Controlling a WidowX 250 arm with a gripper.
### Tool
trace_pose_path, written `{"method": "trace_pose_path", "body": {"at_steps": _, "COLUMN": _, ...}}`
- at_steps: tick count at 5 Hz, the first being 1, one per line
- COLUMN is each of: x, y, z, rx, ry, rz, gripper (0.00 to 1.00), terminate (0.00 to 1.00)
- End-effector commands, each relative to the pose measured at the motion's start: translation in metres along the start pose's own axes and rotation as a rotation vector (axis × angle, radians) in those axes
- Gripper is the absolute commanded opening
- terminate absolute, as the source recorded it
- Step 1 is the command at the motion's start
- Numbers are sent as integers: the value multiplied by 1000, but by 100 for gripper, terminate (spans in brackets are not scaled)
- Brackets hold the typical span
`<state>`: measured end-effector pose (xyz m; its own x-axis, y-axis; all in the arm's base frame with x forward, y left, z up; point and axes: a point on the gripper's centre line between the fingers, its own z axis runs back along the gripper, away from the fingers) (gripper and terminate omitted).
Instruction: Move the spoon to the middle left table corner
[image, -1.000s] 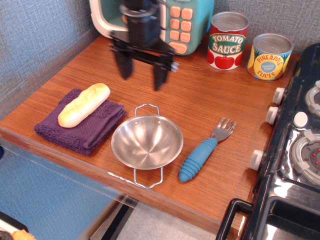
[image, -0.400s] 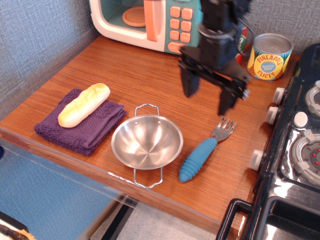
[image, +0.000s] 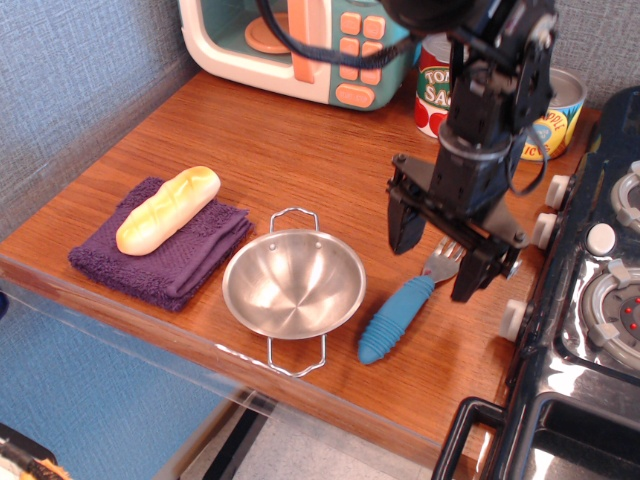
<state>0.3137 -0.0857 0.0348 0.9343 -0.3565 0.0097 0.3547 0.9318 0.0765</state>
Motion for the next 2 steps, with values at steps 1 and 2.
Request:
{"method": "trace_pose_path", "body": {"at_steps": 1, "x": -13, "y": -10, "z": -16, "rx": 19, "ry": 33, "rz": -33, "gripper": 100, "terminate": 0}}
{"method": "trace_pose_path", "body": {"at_steps": 2, "x": -16, "y": -13, "z": -28, "rx": 10, "ry": 75, "rz": -36, "gripper": 100, "terminate": 0}}
